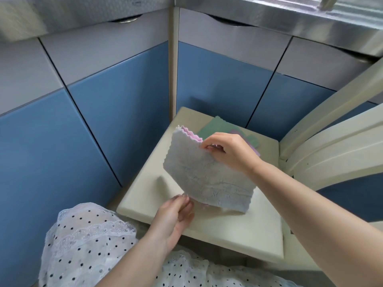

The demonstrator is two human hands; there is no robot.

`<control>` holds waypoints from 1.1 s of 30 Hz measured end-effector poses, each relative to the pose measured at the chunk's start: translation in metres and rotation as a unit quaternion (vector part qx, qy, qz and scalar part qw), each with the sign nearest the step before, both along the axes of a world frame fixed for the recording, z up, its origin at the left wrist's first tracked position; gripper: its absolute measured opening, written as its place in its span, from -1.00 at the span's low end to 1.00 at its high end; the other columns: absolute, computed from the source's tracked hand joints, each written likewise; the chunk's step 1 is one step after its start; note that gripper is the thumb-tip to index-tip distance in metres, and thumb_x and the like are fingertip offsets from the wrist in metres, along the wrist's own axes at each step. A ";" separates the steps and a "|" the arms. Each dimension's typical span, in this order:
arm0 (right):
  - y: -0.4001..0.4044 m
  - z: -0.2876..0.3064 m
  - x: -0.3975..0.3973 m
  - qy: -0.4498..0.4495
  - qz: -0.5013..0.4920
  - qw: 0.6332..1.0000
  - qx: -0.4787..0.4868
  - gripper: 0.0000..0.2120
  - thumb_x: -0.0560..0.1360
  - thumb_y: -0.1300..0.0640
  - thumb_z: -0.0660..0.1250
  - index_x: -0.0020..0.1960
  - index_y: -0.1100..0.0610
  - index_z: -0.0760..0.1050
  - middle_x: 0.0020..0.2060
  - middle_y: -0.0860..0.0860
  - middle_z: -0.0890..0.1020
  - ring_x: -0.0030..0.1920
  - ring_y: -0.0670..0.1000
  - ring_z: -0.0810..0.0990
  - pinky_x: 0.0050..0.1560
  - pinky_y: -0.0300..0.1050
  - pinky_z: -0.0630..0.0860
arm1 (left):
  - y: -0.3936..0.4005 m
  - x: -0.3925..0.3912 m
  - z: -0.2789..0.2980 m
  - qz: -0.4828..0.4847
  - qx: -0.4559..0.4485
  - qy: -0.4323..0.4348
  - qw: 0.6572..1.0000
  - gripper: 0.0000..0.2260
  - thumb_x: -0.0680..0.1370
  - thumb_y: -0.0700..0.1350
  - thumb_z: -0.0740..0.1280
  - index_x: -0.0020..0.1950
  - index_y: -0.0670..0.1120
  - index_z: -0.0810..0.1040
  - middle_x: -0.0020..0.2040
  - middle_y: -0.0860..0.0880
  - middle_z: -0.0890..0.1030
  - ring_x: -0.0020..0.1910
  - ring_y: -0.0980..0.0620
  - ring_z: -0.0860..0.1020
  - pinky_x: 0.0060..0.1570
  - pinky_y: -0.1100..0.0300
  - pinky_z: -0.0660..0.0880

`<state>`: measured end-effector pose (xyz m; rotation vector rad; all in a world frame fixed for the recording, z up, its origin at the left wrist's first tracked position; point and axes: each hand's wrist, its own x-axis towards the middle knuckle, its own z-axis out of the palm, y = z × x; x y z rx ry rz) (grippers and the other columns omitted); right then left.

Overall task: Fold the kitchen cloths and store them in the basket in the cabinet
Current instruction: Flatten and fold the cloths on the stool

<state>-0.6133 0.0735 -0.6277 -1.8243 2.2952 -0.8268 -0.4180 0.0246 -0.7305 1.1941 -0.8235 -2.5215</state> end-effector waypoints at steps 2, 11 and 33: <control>0.006 0.006 0.001 -0.039 -0.034 0.998 -0.048 -0.81 0.45 0.35 0.36 -0.02 0.14 0.65 -0.11 -0.03 0.66 -0.19 -0.17 0.55 -0.10 -0.40 0.43 | -0.002 -0.008 0.007 -0.019 -0.021 0.037 0.999 -0.81 0.57 -0.09 0.28 0.12 -0.15 0.55 0.06 -0.04 0.67 0.09 0.04 0.59 0.19 0.10 0.44; 0.040 -0.003 -0.012 -0.006 -0.156 0.987 -0.028 -0.72 0.48 0.11 0.38 0.19 0.05 0.57 0.14 -0.09 0.59 0.08 -0.12 0.56 0.10 -0.29 0.44 | -0.018 -0.042 0.039 -0.013 -0.244 0.076 0.967 -0.86 0.60 -0.19 0.22 0.08 -0.10 0.55 -0.01 -0.08 0.68 -0.07 0.03 0.63 -0.14 0.17 0.57; 0.014 -0.070 0.051 -0.149 -0.164 0.971 0.094 -0.30 0.48 0.07 0.38 0.51 0.14 0.13 0.49 -0.02 0.20 0.49 -0.08 0.12 0.45 -0.24 0.09 | -0.112 0.000 0.028 -0.260 -0.548 -0.072 0.792 -0.48 0.52 -0.09 0.36 0.44 0.18 0.29 0.44 0.16 0.32 0.37 0.22 0.32 0.40 0.22 0.20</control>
